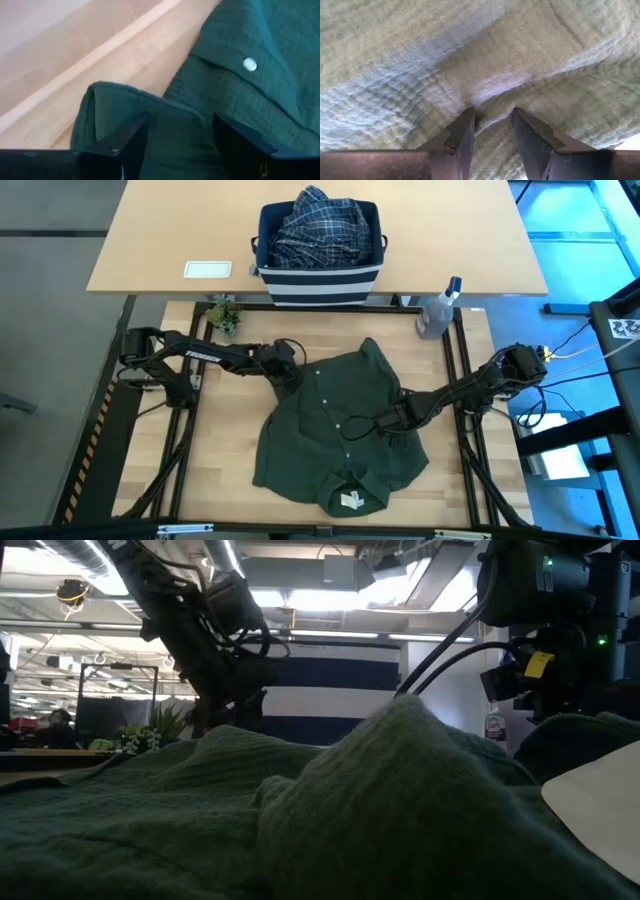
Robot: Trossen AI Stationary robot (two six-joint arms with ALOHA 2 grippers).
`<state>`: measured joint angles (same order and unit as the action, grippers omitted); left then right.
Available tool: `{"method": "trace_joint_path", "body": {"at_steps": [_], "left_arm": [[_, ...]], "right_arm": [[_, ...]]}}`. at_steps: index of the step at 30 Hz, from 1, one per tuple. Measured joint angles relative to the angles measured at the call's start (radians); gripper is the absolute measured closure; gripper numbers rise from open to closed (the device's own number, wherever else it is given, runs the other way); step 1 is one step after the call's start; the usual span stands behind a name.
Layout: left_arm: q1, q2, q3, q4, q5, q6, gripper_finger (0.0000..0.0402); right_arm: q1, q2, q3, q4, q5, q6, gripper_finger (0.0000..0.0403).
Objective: Fold Laundry from Bin
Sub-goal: Fold the green polo shirt
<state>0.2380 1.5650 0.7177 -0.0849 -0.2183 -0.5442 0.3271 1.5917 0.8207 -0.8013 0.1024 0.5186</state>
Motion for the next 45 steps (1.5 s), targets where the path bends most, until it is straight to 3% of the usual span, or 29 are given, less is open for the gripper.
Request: {"method": "trace_joint_path", "body": {"at_steps": [5,12,17,23,27,32,38,45], "left_arm": [[0.000,0.000,0.000,-0.022,0.000,0.004,0.0250],[0.017,0.000,0.000,-0.027,-0.004,0.056,0.0389],[0.023,-0.061,0.000,-0.079,-0.007,0.082,0.0400],[-0.042,-0.263,0.000,-0.316,-0.100,0.065,0.0401],[-0.088,-0.354,0.000,-0.497,-0.106,-0.006,0.0401],[-0.162,-0.371,0.000,-0.723,-0.090,-0.136,0.0401],[-0.206,-0.352,0.000,-0.876,-0.052,-0.275,0.0401],[-0.205,-0.348,0.000,-0.939,-0.191,-0.391,0.0401]], "right_arm": [[0.000,0.000,0.000,0.000,0.000,0.000,0.0267],[0.000,0.000,0.000,0.000,0.000,0.000,0.0267],[0.000,0.000,0.000,0.000,0.000,-0.004,0.0267],[0.000,0.000,0.000,0.000,0.000,-0.003,0.0267],[0.000,0.000,0.000,0.000,0.000,-0.003,0.0267],[0.000,0.000,0.000,0.000,0.001,-0.003,0.0267],[0.000,0.000,0.000,-0.001,0.001,-0.003,0.0267],[0.000,0.000,0.001,-0.002,0.000,-0.001,0.0267]]}}
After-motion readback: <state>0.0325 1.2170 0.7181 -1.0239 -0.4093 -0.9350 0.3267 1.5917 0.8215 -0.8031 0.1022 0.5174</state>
